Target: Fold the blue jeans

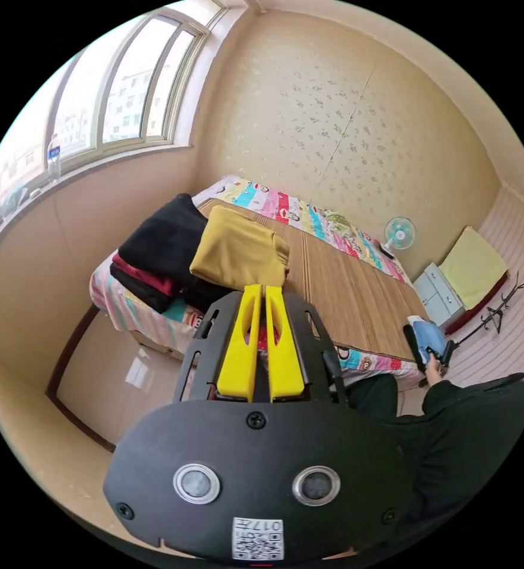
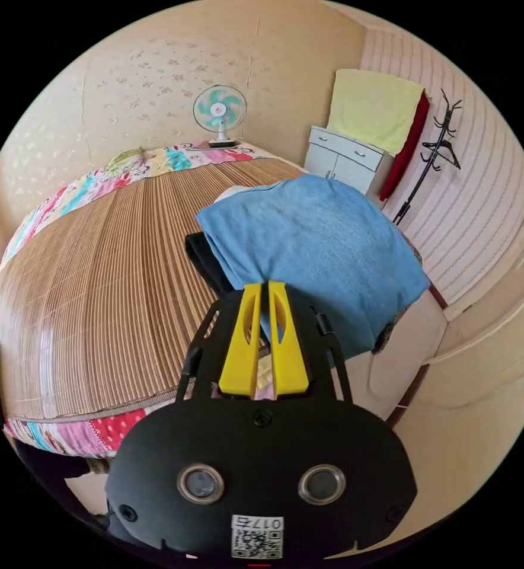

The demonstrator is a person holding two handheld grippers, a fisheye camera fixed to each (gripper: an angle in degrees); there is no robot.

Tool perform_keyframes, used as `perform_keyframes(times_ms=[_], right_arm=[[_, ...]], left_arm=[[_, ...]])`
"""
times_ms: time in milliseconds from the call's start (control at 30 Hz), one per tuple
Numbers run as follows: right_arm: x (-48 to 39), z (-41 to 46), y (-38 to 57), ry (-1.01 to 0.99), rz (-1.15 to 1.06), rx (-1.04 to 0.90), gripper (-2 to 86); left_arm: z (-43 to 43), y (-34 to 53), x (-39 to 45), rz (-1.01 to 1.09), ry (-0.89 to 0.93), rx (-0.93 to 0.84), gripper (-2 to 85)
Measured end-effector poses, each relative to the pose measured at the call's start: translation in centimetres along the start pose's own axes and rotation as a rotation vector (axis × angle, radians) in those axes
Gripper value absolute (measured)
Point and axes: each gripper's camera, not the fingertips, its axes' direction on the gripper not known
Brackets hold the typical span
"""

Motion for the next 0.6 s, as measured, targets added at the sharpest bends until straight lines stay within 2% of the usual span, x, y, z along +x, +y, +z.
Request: perform_keyframes(times_ms=[67, 133, 200, 267, 367, 433, 500, 600], right_arm=[[-1.0, -0.5, -0.1, -0.03, 0.051, -0.066, 1.5], [-0.8, -2.0, -0.7, -0.067, 0.106, -0.052, 1.2], [-1.0, -4.5, -1.9, -0.11, 0.125, -0.007, 0.9], [-2.2, -9.5, -3.6, -0.201, 0.064, 0.12, 0.7], [-4.8, -16.5, -5.9, -0.327, -0.052, 0.264, 0.6], [-6.5, -20.4, -7.0, -0.45, -0.114, 0.324, 0.5], [-8.2, -23.7, -7.8, -0.6, -0.149, 0.353, 0.5], [-11.9, -28.2, -7.3, -0.841, -0.272, 0.405, 0.6]], left_arm=[[-0.9, 0.1, 0.2, 0.01, -0.026, 0.005, 0.1], [-2.3, -0.3, 0.7, 0.03, -0.076, 0.021, 0.1], [-3.5, -0.6, 1.2, 0.05, -0.083, 0.057, 0.1], [-4.2, -0.7, 1.2, 0.062, -0.069, 0.089, 0.0], [-4.4, -0.7, -0.1, 0.037, 0.067, 0.127, -0.1], [-4.5, -0.6, -1.7, 0.043, 0.323, 0.188, -0.1], [-4.4, -0.6, -2.4, 0.048, 0.41, 0.21, -0.1], [-4.5, -0.5, -2.5, 0.091, 0.357, 0.209, -0.2]])
